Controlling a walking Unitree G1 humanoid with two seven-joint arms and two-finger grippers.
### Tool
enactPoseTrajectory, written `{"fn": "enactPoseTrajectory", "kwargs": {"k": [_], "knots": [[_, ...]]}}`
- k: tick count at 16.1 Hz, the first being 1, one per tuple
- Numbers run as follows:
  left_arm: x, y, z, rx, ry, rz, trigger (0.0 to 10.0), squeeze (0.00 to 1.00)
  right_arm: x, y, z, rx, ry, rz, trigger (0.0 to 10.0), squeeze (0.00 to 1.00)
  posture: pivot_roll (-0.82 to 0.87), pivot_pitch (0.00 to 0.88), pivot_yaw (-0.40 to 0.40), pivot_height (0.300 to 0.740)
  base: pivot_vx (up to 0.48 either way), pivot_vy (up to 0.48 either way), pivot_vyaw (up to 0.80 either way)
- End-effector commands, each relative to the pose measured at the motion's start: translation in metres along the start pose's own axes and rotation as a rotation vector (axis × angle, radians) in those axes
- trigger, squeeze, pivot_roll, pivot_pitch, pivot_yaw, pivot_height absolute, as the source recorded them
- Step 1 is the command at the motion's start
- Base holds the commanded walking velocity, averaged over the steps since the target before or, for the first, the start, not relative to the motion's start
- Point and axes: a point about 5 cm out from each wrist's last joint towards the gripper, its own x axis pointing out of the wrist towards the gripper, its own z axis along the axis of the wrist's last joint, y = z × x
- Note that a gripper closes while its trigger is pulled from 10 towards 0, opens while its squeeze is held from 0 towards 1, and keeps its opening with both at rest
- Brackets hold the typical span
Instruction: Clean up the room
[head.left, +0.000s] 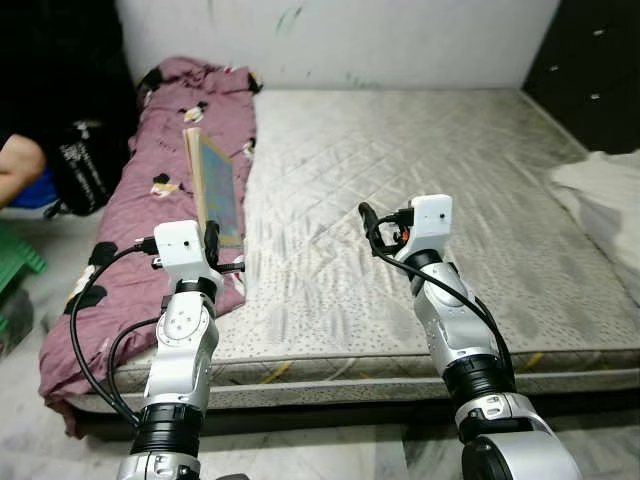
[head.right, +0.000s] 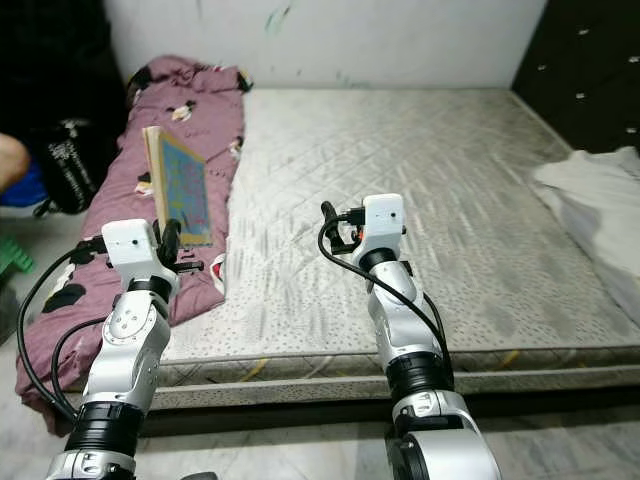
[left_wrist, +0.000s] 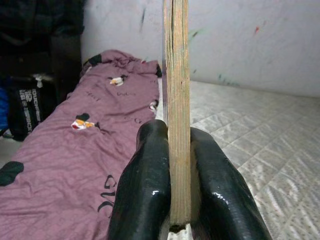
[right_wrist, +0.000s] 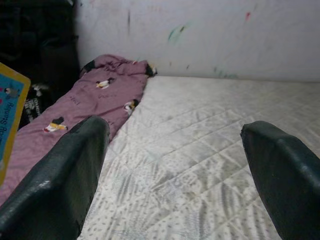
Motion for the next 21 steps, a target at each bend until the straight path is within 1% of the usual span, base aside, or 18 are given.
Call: {"fn": "enactPoseTrajectory", "kwargs": {"k": [1, 8, 14, 17, 18, 19, 20, 21], "knots": [[0.005, -0.002, 0.014, -0.002, -0.065, -0.008, 10.0, 0.0, 0.003, 0.001, 0.003, -0.01, -0.006, 0.012, 10.0, 0.0, -0.03, 0.0, -0.011, 0.74, 0.371, 0.0, 0.0], [0.004, -0.002, 0.011, 0.004, -0.047, -0.014, 10.0, 0.0, 0.002, 0.001, 0.002, -0.008, -0.006, 0.012, 10.0, 0.0, -0.03, 0.0, -0.01, 0.74, 0.318, 0.0, 0.0], [0.004, 0.0, 0.009, 0.011, -0.036, 0.007, 10.0, 0.0, 0.001, 0.001, 0.001, -0.007, -0.004, 0.013, 10.0, 0.0, -0.02, 0.0, -0.01, 0.74, 0.0, 0.0, 0.0], [0.002, 0.001, 0.009, 0.039, -0.043, 0.03, 10.0, 0.0, 0.001, 0.0, 0.0, -0.015, -0.002, 0.014, 10.0, 0.0, -0.02, 0.0, -0.01, 0.74, 0.0, 0.0, 0.0], [0.002, 0.002, 0.01, 0.048, -0.045, 0.036, 10.0, 0.0, 0.001, 0.0, 0.0, -0.014, -0.002, 0.012, 10.0, 0.0, -0.02, 0.0, -0.008, 0.74, 0.0, -0.322, 0.0], [0.0, 0.004, 0.012, 0.069, -0.058, 0.033, 10.0, 0.0, 0.0, -0.002, 0.001, -0.015, -0.008, 0.006, 10.0, 0.0, -0.01, 0.0, -0.01, 0.74, 0.0, -0.322, 0.0], [-0.003, 0.007, 0.013, 0.053, -0.069, 0.034, 10.0, 0.0, -0.001, -0.005, 0.003, -0.014, -0.019, -0.001, 10.0, 0.0, 0.0, 0.0, -0.01, 0.74, 0.0, 0.0, 0.0], [-0.008, 0.011, 0.014, 0.069, -0.076, 0.046, 10.0, 0.0, -0.004, -0.007, 0.004, -0.014, -0.025, -0.011, 10.0, 0.0, 0.0, 0.0, -0.009, 0.74, 0.0, 0.0, 0.0]]}}
